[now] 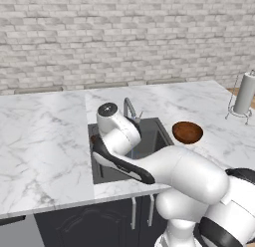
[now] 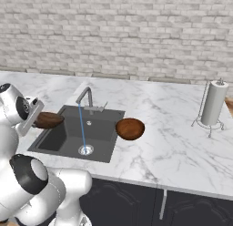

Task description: Rinse each bowl for a few seconds and place them down in the sink or on the counter.

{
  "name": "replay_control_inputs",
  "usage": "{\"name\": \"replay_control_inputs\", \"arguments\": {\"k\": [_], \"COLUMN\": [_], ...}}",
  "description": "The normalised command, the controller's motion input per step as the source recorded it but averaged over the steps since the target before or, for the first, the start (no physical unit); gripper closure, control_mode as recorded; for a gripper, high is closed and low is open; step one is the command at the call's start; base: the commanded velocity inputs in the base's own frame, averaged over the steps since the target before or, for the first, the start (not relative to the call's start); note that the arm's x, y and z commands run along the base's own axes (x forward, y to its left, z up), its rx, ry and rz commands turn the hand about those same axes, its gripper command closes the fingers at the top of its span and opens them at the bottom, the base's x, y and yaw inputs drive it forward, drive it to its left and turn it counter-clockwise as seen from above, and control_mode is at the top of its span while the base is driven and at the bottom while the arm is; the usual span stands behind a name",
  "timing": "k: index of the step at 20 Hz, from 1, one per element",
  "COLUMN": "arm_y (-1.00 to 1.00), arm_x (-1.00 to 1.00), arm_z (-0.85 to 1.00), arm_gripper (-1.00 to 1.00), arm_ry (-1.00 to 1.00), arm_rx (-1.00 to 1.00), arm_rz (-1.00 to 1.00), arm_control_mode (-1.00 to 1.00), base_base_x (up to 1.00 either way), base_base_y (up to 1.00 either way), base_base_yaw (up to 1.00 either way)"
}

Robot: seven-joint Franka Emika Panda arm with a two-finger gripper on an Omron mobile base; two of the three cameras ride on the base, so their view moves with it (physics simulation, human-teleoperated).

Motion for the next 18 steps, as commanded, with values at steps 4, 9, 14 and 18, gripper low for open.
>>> {"name": "replay_control_inputs", "arguments": {"k": [4,9,14,18], "arm_y": [-0.21,-0.09,-0.13,-0.24], "arm_x": [0.13,0.30,0.22,0.00], "arm_z": [0.00,0.00,0.00,0.01], "arm_gripper": [1.00,1.00,1.00,1.00], "arm_ry": [-0.02,0.01,0.01,-0.02], "arm_rx": [0.00,0.00,0.00,-0.01], "arm_rz": [0.00,0.00,0.00,0.00], "arm_control_mode": [-1.00,-1.00,-1.00,-1.00], "base_base_x": [0.00,0.00,0.00,0.00], "base_base_y": [0.00,0.00,0.00,0.00], "base_base_yaw": [0.00,0.00,0.00,0.00]}}
